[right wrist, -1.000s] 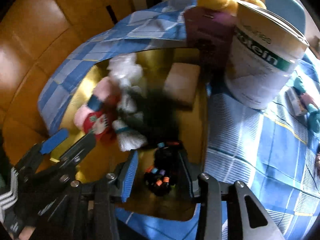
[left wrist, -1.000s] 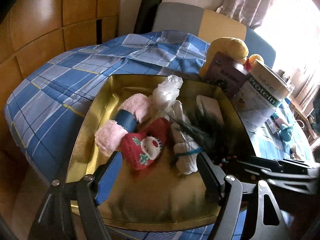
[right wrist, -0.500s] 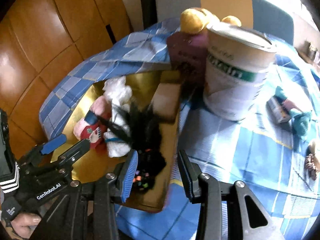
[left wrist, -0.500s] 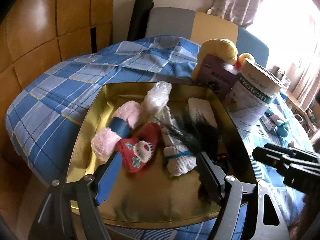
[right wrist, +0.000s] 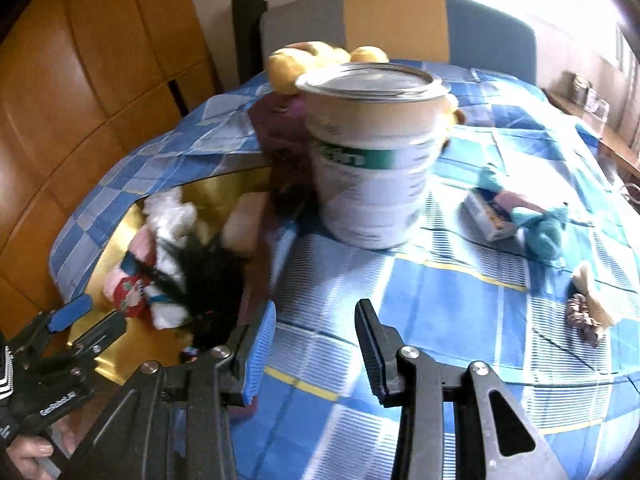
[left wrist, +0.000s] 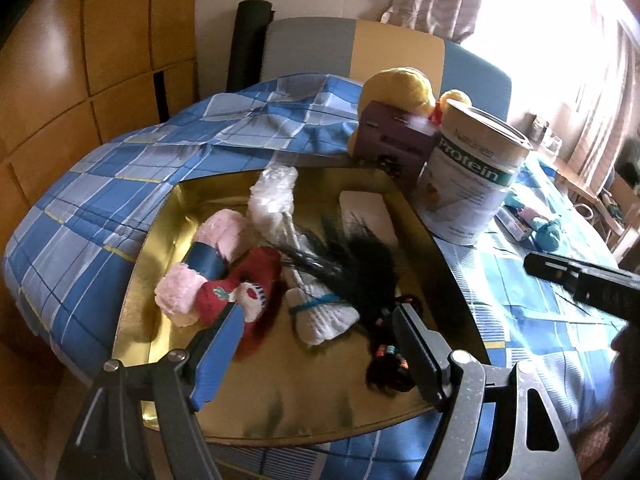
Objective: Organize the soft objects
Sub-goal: 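Carry the black hair tie onto the gold tray and open the right gripper, then move both tools back toward the remaining items on the bed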
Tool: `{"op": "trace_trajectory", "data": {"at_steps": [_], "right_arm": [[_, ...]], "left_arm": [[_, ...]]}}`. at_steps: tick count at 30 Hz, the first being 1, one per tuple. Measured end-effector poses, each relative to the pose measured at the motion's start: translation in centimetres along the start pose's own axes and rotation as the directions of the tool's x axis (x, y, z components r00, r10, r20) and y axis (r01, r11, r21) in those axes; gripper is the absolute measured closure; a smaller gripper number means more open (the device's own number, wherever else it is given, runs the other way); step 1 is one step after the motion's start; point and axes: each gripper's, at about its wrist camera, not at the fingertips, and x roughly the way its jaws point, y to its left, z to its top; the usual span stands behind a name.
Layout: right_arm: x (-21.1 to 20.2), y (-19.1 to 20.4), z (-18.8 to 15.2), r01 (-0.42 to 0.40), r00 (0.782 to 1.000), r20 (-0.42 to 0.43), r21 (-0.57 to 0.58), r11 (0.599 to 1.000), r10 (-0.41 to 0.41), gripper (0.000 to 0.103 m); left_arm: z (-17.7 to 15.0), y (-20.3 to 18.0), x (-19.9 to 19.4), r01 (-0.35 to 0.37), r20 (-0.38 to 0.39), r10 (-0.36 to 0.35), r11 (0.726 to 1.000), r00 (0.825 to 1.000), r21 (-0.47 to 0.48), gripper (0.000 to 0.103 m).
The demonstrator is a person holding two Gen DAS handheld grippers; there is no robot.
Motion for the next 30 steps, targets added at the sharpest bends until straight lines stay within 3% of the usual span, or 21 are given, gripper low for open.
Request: {"op": "trace_trajectory", "data": {"at_steps": [10, 17, 20, 25, 28, 30], "right_arm": [[-1.5, -7.3, 0.7, 0.141, 0.989, 0.032, 0.084, 0.986, -0.144, 0.062], [-3.1, -14.5, 1.6, 0.29, 0.951, 0.055, 0.187, 0.939, -0.305, 0.062], [-3.6, -18.2, 1.9, 0.366, 0.916, 0.07, 0.25, 0.896, -0.394, 0.062], [-3.9, -24.8, 0.8, 0.462, 0.848, 0.05, 0.419, 0.782, -0.528, 0.062], [-4.3, -28.2, -0.7, 0.386, 0.88, 0.004, 0.578, 0.718, -0.476, 0.062], [-4.7, -29.3, -1.3, 0.358, 0.887, 0.003, 0.628, 0.691, -0.462, 0.062]], "left_arm": [[0.0, -1.8, -0.1, 0.005, -0.006, -0.005, 0.999, 1.0, 0.045, 0.025], [0.4, -3.4, -0.3, 0.021, -0.012, -0.02, 0.996, 1.0, 0.084, 0.025], [0.6, -4.4, -0.4, 0.032, -0.014, -0.031, 0.993, 0.999, 0.112, 0.025], [0.9, -6.5, -0.5, 0.049, -0.012, -0.048, 0.985, 0.999, 0.164, 0.025], [1.2, -7.6, -0.2, 0.064, -0.022, -0.061, 0.983, 0.998, 0.172, 0.025], [1.3, -8.5, -0.1, 0.084, -0.026, -0.081, 0.979, 0.996, 0.185, 0.025]]}}
